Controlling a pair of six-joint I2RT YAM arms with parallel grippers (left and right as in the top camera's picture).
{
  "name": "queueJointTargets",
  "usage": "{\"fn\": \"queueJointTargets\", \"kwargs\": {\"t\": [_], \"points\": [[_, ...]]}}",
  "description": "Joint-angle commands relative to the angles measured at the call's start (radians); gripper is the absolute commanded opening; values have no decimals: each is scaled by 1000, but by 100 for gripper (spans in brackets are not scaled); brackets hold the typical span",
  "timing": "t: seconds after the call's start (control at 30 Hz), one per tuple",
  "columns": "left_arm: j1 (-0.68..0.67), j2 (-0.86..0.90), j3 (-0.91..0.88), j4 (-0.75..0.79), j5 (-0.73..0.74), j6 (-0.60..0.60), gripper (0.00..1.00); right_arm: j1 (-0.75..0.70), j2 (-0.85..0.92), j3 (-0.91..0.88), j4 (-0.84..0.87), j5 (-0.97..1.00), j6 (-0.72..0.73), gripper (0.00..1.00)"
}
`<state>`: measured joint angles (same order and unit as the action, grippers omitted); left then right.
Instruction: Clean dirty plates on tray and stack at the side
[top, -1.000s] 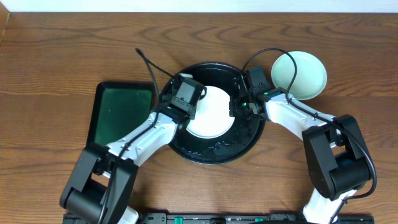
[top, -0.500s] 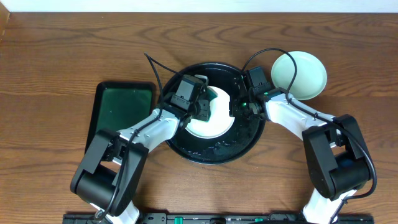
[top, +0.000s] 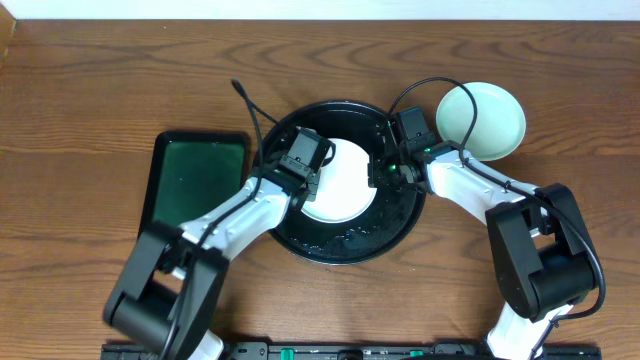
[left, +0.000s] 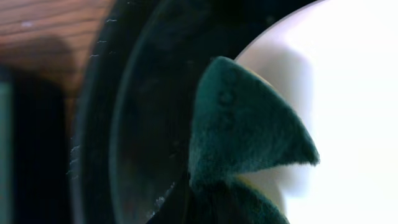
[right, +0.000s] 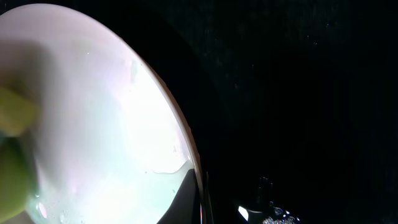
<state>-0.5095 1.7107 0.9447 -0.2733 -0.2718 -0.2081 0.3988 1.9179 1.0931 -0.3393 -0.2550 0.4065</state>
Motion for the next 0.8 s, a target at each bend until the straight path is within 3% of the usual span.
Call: {"fn": "queueJointTargets", "kwargs": {"t": [0.0,0.2,0.37,0.57,0.7,0.77], "points": [[43,-103,-31,-32,-149,-45,8,9,47,-24,-29,94,4,1],[123,-345,-31,-16,93,-45,7,20,-27,11,-40,95,-30,1],[295,-452,-31,-102,134,-48,7,56,-149,51,-100,230,-96,1],[536,-417,-50,-179,145,-148,8,163,-294,109,-158,531,-186,1],[640,-333,-55,-174,285,-149,8,254,-356,153,-186,775,-277,1],[660,-284,-55,-169,299,-149,7,277,-370,159,-185,791,-288,1]]}}
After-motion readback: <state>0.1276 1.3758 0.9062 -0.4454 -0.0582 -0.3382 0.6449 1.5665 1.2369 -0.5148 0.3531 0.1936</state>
